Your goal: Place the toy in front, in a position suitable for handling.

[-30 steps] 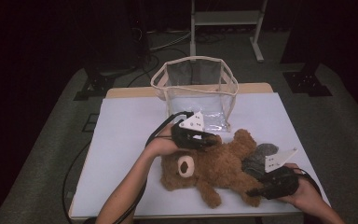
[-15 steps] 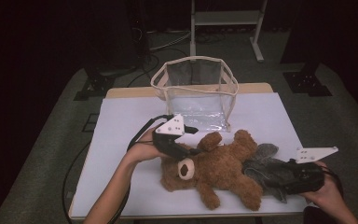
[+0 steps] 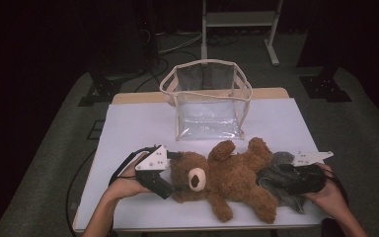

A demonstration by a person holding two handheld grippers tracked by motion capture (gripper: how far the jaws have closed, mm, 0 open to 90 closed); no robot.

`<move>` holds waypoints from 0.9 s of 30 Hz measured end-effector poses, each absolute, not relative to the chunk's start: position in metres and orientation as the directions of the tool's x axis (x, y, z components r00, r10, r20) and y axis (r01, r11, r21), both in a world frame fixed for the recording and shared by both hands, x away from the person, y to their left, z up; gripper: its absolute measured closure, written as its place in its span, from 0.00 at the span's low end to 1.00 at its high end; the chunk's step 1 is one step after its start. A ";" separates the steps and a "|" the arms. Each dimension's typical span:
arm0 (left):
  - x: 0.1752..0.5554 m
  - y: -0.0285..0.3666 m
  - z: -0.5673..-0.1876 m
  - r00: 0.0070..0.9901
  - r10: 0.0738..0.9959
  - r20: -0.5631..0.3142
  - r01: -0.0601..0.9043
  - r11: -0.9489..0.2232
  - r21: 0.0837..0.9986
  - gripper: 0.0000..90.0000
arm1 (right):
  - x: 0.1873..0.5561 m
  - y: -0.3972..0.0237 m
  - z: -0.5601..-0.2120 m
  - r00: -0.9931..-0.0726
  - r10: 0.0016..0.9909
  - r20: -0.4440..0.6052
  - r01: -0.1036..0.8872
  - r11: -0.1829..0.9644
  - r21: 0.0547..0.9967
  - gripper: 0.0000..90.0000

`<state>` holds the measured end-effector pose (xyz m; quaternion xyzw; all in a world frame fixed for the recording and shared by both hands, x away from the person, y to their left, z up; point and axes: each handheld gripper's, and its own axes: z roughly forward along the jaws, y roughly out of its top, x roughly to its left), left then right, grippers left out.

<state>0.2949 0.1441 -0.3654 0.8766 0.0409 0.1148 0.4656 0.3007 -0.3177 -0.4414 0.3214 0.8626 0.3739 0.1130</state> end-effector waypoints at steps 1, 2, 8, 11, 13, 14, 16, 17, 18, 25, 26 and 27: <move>0.294 0.145 -0.368 0.969 0.181 0.170 -0.038 -0.570 0.821 0.14 | 0.303 -0.315 -0.446 -0.765 0.643 0.022 0.472 0.537 0.699 0.34; 0.295 0.145 -0.371 0.968 0.186 0.171 -0.033 -0.578 0.816 0.14 | 0.305 -0.312 -0.452 -0.766 0.643 0.014 0.476 0.553 0.683 0.32; 0.303 0.140 -0.390 0.958 0.207 0.197 -0.022 -0.633 0.774 0.12 | 0.301 -0.317 -0.450 -0.737 0.675 0.007 0.496 0.535 0.684 0.72; 0.305 0.144 -0.390 0.962 0.211 0.175 -0.013 -0.604 0.797 0.13 | 0.301 -0.323 -0.448 -0.719 0.693 0.056 0.532 0.497 0.685 0.79; 0.304 0.146 -0.389 0.958 0.221 0.185 -0.017 -0.596 0.803 0.13 | 0.302 -0.329 -0.448 -0.713 0.694 0.099 0.552 0.469 0.690 0.82; 0.303 0.147 -0.388 0.956 0.221 0.193 -0.025 -0.596 0.803 0.13 | 0.300 -0.341 -0.448 -0.701 0.699 0.141 0.572 0.433 0.696 0.83; 0.301 0.149 -0.388 0.954 0.219 0.206 -0.039 -0.590 0.806 0.13 | 0.294 -0.352 -0.446 -0.684 0.710 0.167 0.583 0.394 0.710 0.83; 0.301 0.149 -0.388 0.954 0.219 0.206 -0.039 -0.590 0.806 0.13 | 0.294 -0.352 -0.446 -0.684 0.710 0.167 0.583 0.394 0.710 0.83; 0.302 0.148 -0.389 0.954 0.219 0.205 -0.038 -0.588 0.808 0.13 | 0.292 -0.357 -0.444 -0.678 0.714 0.176 0.585 0.379 0.717 0.83; 0.308 0.146 -0.385 0.958 0.213 0.193 -0.038 -0.574 0.818 0.13 | 0.260 -0.383 -0.385 -0.718 0.667 0.199 0.484 0.273 0.832 0.83; 0.309 0.145 -0.384 0.959 0.210 0.190 -0.039 -0.568 0.822 0.13 | 0.257 -0.378 -0.374 -0.738 0.648 0.190 0.461 0.277 0.843 0.83; 0.310 0.143 -0.383 0.961 0.201 0.190 -0.043 -0.569 0.821 0.13 | 0.255 -0.371 -0.364 -0.758 0.631 0.167 0.432 0.293 0.853 0.83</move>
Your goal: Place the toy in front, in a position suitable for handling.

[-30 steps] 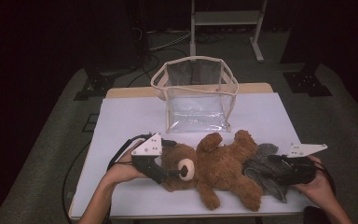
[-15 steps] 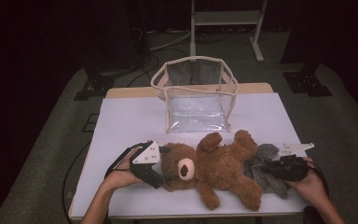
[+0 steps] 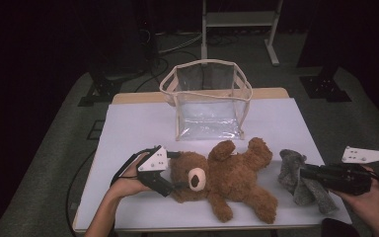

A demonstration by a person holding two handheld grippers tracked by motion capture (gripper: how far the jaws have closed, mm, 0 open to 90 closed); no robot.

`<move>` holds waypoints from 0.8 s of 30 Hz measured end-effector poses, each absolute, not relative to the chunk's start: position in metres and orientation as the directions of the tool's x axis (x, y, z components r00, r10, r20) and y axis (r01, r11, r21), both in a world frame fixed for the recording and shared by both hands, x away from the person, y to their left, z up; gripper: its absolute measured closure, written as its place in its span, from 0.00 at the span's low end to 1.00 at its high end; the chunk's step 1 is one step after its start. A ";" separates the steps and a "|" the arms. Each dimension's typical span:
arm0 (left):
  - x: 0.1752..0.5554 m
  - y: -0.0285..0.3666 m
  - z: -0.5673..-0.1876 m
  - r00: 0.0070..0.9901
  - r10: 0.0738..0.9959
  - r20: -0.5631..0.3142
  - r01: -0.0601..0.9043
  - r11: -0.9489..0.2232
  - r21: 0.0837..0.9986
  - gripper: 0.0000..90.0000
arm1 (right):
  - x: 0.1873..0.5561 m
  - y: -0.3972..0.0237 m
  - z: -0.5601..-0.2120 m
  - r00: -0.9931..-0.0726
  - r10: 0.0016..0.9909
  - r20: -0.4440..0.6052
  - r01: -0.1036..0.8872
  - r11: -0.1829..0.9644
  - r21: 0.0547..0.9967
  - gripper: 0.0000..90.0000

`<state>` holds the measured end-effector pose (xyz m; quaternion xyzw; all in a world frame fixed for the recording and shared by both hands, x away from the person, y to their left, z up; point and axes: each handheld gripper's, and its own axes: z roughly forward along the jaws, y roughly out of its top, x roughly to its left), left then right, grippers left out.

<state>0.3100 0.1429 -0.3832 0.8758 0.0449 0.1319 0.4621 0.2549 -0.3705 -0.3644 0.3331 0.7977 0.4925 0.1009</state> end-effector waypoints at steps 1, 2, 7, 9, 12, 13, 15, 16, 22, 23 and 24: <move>0.311 0.141 -0.383 0.964 0.192 0.185 -0.045 -0.570 0.821 0.15 | 0.254 -0.361 -0.357 -0.779 0.609 0.152 0.410 0.310 0.858 0.83; 0.311 0.139 -0.383 0.964 0.186 0.190 -0.051 -0.574 0.817 0.15 | 0.254 -0.349 -0.351 -0.803 0.579 0.144 0.389 0.325 0.862 0.83; 0.307 0.136 -0.386 0.969 0.150 0.196 -0.072 -0.587 0.806 0.18 | 0.275 -0.267 -0.357 -0.899 0.430 0.087 0.299 0.456 0.838 0.82; 0.306 0.138 -0.386 0.970 0.151 0.191 -0.069 -0.583 0.810 0.21 | 0.284 -0.247 -0.365 -0.907 0.415 0.072 0.291 0.493 0.820 0.81; 0.302 0.147 -0.382 0.961 0.173 0.216 -0.086 -0.555 0.827 0.18 | 0.299 -0.230 -0.374 -0.903 0.426 0.051 0.282 0.501 0.818 0.80; 0.302 0.148 -0.382 0.960 0.177 0.219 -0.085 -0.558 0.826 0.17 | 0.303 -0.230 -0.375 -0.897 0.439 0.061 0.294 0.486 0.823 0.80; 0.304 0.147 -0.384 0.960 0.182 0.214 -0.079 -0.554 0.828 0.17 | 0.308 -0.232 -0.377 -0.892 0.445 0.079 0.306 0.465 0.831 0.79; 0.306 0.146 -0.385 0.959 0.186 0.214 -0.077 -0.556 0.828 0.14 | 0.313 -0.236 -0.380 -0.887 0.446 0.116 0.329 0.436 0.838 0.78; 0.321 0.125 -0.401 0.954 0.203 0.221 -0.068 -0.572 0.817 0.09 | 0.322 -0.248 -0.391 -0.886 0.421 0.195 0.365 0.371 0.854 0.74; 0.323 0.119 -0.405 0.954 0.200 0.223 -0.073 -0.566 0.821 0.06 | 0.321 -0.248 -0.391 -0.888 0.421 0.187 0.358 0.374 0.856 0.74; 0.324 0.116 -0.407 0.955 0.202 0.218 -0.069 -0.562 0.824 0.04 | 0.321 -0.247 -0.391 -0.886 0.428 0.179 0.354 0.375 0.857 0.73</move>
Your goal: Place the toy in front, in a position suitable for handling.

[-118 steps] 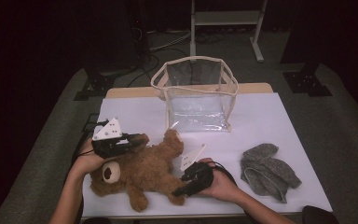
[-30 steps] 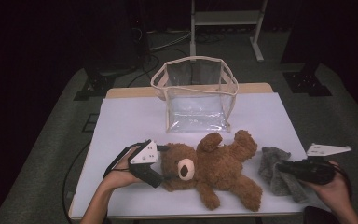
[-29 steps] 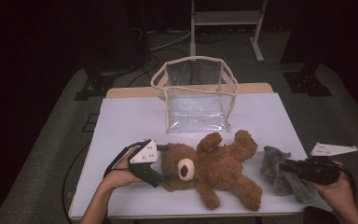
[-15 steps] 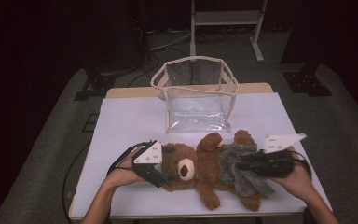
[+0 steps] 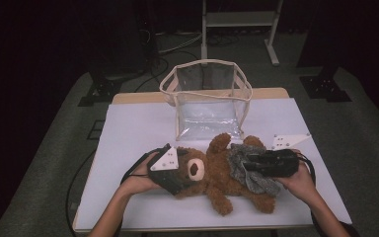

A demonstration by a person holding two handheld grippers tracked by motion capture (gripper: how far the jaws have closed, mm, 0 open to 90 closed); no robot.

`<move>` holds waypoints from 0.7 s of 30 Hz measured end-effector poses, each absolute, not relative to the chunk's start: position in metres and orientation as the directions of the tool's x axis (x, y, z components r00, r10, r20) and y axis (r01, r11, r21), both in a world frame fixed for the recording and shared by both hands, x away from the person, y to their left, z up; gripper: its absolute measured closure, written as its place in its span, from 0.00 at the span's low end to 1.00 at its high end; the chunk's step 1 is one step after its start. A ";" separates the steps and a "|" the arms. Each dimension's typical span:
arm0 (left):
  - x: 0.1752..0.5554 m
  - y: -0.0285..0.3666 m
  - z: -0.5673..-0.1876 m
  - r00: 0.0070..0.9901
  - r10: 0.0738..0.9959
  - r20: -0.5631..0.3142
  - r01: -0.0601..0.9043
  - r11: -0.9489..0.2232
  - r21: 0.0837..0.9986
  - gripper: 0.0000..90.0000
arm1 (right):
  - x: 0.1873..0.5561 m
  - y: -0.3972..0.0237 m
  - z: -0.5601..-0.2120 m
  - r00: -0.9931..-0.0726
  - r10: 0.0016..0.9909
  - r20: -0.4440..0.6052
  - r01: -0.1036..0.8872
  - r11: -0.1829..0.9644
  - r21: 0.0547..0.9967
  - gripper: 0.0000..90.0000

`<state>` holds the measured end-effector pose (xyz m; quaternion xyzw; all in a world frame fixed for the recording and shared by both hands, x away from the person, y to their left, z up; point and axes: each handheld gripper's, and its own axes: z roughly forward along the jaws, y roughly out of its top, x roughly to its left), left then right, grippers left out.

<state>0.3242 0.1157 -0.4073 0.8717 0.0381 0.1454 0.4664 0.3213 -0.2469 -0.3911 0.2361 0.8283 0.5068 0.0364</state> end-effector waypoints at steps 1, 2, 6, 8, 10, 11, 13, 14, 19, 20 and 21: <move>0.325 0.112 -0.409 0.952 0.213 0.220 -0.068 -0.552 0.831 0.02 | 0.321 -0.246 -0.390 -0.879 0.445 0.171 0.356 0.375 0.856 0.73; 0.325 0.112 -0.409 0.952 0.213 0.220 -0.068 -0.552 0.831 0.02 | 0.321 -0.246 -0.390 -0.879 0.445 0.171 0.356 0.375 0.856 0.73; 0.325 0.110 -0.414 0.948 0.221 0.228 -0.076 -0.538 0.839 0.02 | 0.322 -0.247 -0.391 -0.873 0.456 0.173 0.359 0.361 0.861 0.73; 0.324 0.111 -0.415 0.947 0.231 0.225 -0.068 -0.539 0.840 0.05 | 0.323 -0.247 -0.392 -0.871 0.457 0.181 0.364 0.351 0.863 0.73; 0.324 0.112 -0.414 0.938 0.274 0.211 -0.034 -0.533 0.845 0.22 | 0.322 -0.247 -0.391 -0.862 0.485 0.147 0.344 0.347 0.873 0.73; 0.324 0.112 -0.413 0.936 0.281 0.210 -0.031 -0.528 0.849 0.26 | 0.321 -0.246 -0.390 -0.856 0.499 0.134 0.339 0.347 0.874 0.74; 0.324 0.112 -0.413 0.939 0.279 0.203 -0.027 -0.529 0.848 0.31 | 0.320 -0.245 -0.387 -0.852 0.506 0.131 0.341 0.349 0.873 0.76; 0.323 0.111 -0.412 0.939 0.274 0.206 -0.030 -0.533 0.845 0.31 | 0.320 -0.245 -0.387 -0.852 0.506 0.131 0.341 0.349 0.873 0.76; 0.321 0.109 -0.401 0.960 0.227 0.162 -0.029 -0.498 0.867 0.35 | 0.318 -0.247 -0.376 -0.871 0.471 0.140 0.339 0.370 0.865 0.79; 0.320 0.108 -0.399 0.964 0.217 0.156 -0.030 -0.491 0.871 0.36 | 0.316 -0.246 -0.372 -0.880 0.453 0.141 0.330 0.371 0.868 0.80; 0.317 0.104 -0.393 0.971 0.195 0.141 -0.026 -0.496 0.868 0.36 | 0.313 -0.243 -0.365 -0.893 0.431 0.129 0.310 0.383 0.870 0.80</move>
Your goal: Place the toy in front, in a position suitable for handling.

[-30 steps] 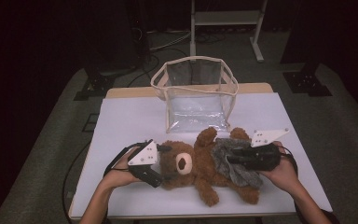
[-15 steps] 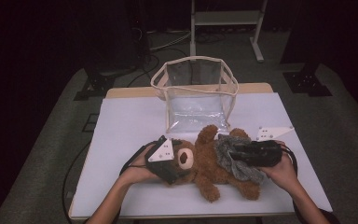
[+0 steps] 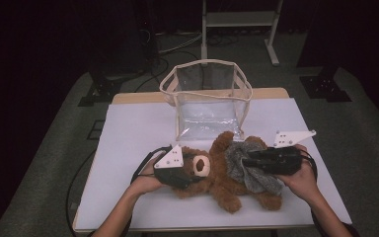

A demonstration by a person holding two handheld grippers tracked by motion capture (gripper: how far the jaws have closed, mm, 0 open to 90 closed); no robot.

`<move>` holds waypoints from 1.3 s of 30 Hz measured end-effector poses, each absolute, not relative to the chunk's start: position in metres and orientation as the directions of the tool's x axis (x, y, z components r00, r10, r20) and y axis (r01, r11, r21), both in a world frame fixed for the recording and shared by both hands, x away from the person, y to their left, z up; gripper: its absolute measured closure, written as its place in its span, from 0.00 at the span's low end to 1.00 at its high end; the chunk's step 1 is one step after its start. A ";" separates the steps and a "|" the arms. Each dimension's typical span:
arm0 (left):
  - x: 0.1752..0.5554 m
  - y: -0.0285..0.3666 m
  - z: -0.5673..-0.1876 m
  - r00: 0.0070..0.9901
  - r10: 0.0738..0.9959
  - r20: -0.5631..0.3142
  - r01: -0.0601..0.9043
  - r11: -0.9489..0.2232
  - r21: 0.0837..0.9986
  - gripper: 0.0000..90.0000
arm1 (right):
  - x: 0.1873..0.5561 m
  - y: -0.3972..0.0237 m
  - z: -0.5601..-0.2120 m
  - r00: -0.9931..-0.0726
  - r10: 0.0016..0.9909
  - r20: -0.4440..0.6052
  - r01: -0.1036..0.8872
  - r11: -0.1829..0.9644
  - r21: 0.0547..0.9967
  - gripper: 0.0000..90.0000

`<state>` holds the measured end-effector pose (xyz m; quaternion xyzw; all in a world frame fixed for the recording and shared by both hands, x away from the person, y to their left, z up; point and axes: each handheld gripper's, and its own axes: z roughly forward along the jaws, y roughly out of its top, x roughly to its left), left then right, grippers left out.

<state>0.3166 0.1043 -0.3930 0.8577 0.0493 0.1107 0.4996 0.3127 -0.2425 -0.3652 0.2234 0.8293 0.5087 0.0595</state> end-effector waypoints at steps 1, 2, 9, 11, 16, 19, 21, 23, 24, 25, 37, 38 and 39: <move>0.317 0.104 -0.393 0.971 0.195 0.141 -0.026 -0.496 0.868 0.37 | 0.313 -0.243 -0.365 -0.893 0.431 0.129 0.310 0.383 0.870 0.80; 0.312 0.100 -0.388 0.974 0.181 0.133 -0.022 -0.512 0.859 0.36 | 0.308 -0.233 -0.357 -0.913 0.394 0.105 0.277 0.411 0.868 0.80; 0.308 0.103 -0.391 0.965 0.207 0.162 -0.013 -0.576 0.818 0.35 | 0.301 -0.200 -0.357 -0.940 0.341 0.017 0.202 0.515 0.833 0.80; 0.309 0.109 -0.398 0.964 0.229 0.133 0.013 -0.544 0.839 0.35 | 0.304 -0.201 -0.361 -0.944 0.328 0.046 0.217 0.507 0.834 0.80; 0.314 0.119 -0.399 0.961 0.265 0.075 0.080 -0.527 0.846 0.35 | 0.302 -0.229 -0.360 -0.922 0.378 0.079 0.265 0.471 0.842 0.80; 0.316 0.122 -0.398 0.961 0.271 0.062 0.093 -0.522 0.848 0.34 | 0.299 -0.243 -0.363 -0.912 0.400 0.095 0.292 0.468 0.834 0.80; 0.316 0.123 -0.398 0.960 0.275 0.059 0.097 -0.522 0.848 0.34 | 0.296 -0.253 -0.365 -0.908 0.404 0.112 0.312 0.472 0.825 0.80; 0.316 0.122 -0.399 0.959 0.276 0.063 0.094 -0.521 0.849 0.31 | 0.291 -0.266 -0.367 -0.899 0.419 0.124 0.340 0.492 0.802 0.80; 0.316 0.121 -0.400 0.957 0.283 0.067 0.094 -0.519 0.850 0.31 | 0.289 -0.269 -0.367 -0.896 0.429 0.115 0.343 0.503 0.793 0.80; 0.316 0.121 -0.400 0.957 0.283 0.067 0.094 -0.519 0.850 0.30 | 0.287 -0.270 -0.366 -0.894 0.436 0.102 0.343 0.518 0.784 0.80; 0.325 0.119 -0.406 0.939 0.333 0.085 0.095 -0.489 0.867 0.28 | 0.322 -0.221 -0.371 -0.905 0.411 0.113 0.300 0.425 0.854 0.78; 0.325 0.121 -0.407 0.937 0.340 0.078 0.101 -0.479 0.872 0.28 | 0.323 -0.220 -0.370 -0.906 0.408 0.110 0.296 0.428 0.854 0.78; 0.325 0.122 -0.407 0.938 0.339 0.076 0.100 -0.474 0.875 0.28 | 0.322 -0.221 -0.370 -0.906 0.409 0.109 0.296 0.430 0.853 0.77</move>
